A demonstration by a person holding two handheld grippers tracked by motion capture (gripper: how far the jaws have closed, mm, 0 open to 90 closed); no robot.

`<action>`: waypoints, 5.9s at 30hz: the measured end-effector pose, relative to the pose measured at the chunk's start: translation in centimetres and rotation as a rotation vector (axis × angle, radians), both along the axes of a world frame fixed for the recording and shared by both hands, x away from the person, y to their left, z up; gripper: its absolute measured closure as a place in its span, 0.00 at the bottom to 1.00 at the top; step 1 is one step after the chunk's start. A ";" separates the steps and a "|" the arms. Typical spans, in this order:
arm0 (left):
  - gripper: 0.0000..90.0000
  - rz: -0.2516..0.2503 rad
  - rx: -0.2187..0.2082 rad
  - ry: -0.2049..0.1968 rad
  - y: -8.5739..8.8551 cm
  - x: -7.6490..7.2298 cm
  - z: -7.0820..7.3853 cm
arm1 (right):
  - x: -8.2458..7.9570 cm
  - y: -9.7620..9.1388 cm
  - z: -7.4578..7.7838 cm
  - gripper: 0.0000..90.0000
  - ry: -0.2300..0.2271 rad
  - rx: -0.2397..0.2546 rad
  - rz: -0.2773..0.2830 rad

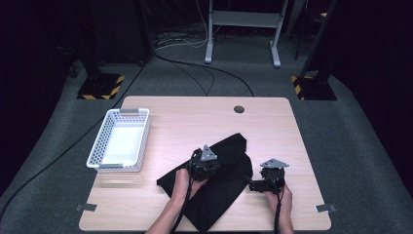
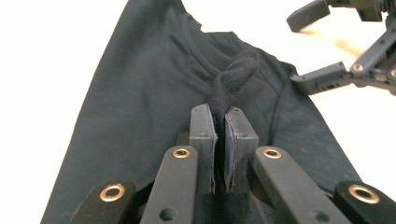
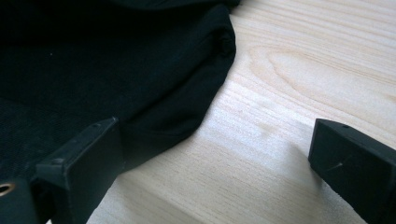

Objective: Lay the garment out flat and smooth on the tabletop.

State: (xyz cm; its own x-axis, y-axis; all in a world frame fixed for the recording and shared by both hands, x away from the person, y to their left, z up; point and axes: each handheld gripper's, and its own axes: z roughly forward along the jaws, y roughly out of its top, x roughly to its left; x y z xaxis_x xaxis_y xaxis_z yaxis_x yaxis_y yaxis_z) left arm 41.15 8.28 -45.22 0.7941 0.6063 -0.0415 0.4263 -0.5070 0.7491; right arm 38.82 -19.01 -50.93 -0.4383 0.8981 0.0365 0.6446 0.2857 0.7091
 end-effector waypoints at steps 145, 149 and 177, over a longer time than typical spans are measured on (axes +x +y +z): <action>0.14 0.215 0.038 0.006 7.7 -0.4 -5.7 | -0.6 0.2 0.1 0.06 -0.043 -0.028 -0.035; 0.14 0.217 0.038 0.006 7.6 -0.2 -5.7 | -1.1 0.6 0.2 0.06 -0.074 -0.045 -0.015; 0.15 0.224 0.037 0.004 6.9 1.6 -5.7 | 1.6 4.5 0.3 0.02 0.038 -0.010 -0.050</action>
State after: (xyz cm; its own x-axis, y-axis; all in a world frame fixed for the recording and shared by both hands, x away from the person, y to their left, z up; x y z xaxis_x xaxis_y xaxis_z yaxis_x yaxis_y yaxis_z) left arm 42.70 15.17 -50.90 0.6396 0.7684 -0.0184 0.5340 -0.4270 0.7298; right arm 40.38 -14.53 -50.65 -0.3912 0.9193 0.0431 0.6850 0.2596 0.6808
